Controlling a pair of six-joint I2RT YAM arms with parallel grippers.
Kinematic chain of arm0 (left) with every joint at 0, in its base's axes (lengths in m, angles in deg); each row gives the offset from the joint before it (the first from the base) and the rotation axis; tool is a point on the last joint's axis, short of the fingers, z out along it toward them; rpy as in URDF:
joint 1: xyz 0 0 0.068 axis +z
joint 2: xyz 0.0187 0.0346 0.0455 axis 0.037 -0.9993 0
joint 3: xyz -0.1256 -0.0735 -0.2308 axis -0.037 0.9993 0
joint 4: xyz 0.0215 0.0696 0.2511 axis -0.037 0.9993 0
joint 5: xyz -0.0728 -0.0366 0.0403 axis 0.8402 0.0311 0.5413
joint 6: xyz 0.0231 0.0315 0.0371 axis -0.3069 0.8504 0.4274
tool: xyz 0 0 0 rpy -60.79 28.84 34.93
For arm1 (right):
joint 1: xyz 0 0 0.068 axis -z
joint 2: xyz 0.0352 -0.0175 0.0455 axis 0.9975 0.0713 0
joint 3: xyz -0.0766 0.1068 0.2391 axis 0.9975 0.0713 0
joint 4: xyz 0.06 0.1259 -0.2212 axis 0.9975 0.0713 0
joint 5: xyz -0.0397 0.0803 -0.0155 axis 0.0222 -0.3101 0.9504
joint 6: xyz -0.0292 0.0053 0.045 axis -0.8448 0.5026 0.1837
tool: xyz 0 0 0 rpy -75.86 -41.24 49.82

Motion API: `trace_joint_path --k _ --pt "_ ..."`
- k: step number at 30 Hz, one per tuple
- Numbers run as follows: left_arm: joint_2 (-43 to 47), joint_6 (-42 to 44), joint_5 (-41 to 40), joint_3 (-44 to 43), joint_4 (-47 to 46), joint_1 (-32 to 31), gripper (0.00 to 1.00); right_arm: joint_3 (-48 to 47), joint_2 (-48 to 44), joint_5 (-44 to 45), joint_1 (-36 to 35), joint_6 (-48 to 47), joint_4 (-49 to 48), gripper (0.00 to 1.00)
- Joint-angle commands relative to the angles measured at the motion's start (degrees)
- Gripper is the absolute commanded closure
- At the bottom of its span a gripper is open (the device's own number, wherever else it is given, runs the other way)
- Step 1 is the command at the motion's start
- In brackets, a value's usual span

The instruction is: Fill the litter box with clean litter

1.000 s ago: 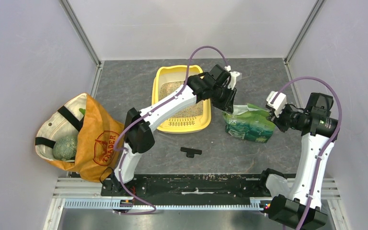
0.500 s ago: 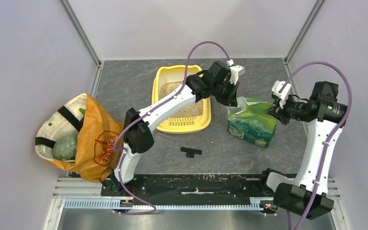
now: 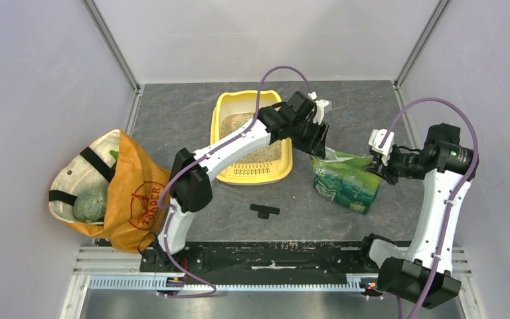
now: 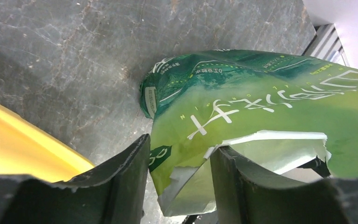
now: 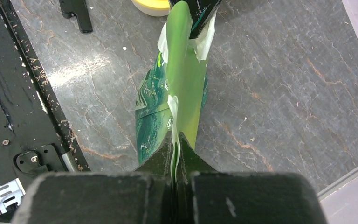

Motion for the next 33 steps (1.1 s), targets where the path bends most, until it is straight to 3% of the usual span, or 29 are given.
trace_joint_path --k 1,5,7,11,13,15,20,24,27,30,33 --pt "3.4 -4.4 4.5 -0.3 2.9 0.1 0.41 -0.9 -1.2 -2.1 -0.2 -2.7 1.9 1.0" --pt "2.3 -8.2 7.9 0.0 2.0 0.1 0.41 -0.9 -1.2 -3.4 -0.2 -2.2 1.5 1.0" --pt "0.9 -9.4 9.4 -0.4 0.6 0.1 0.49 -0.7 -0.9 -4.4 -0.2 0.6 -0.5 1.0" --pt "-1.0 -12.6 15.0 -2.3 -2.2 -0.1 0.86 0.5 0.1 -4.7 -0.3 12.1 -11.6 1.0" --pt "-0.6 -12.0 16.8 -3.7 -4.9 -0.2 0.98 0.2 1.0 -5.5 -0.7 15.8 -15.5 1.0" --pt "0.3 -12.1 17.6 -4.9 -9.1 0.0 0.98 -1.6 2.5 -6.5 -2.3 19.2 -17.8 1.0" --pt "4.3 -18.7 22.1 0.0 -29.7 0.7 0.98 -9.3 7.0 -10.1 -6.5 26.2 -20.7 1.0" --pt "5.5 -25.6 24.1 6.5 -43.6 1.0 0.98 -9.4 7.7 -10.6 -8.5 21.7 -16.1 1.0" --pt "4.7 -34.1 24.4 11.0 -52.9 3.0 0.98 -7.3 6.6 -10.0 -9.0 12.5 -9.9 1.0" --pt "5.7 -37.5 24.0 16.9 -53.8 4.9 0.98 -3.7 5.9 -5.5 -8.3 9.2 -9.9 1.0" --pt "9.2 -26.4 20.8 19.3 -40.5 5.5 0.98 -2.5 7.1 -5.2 -3.4 6.0 -8.4 1.0"
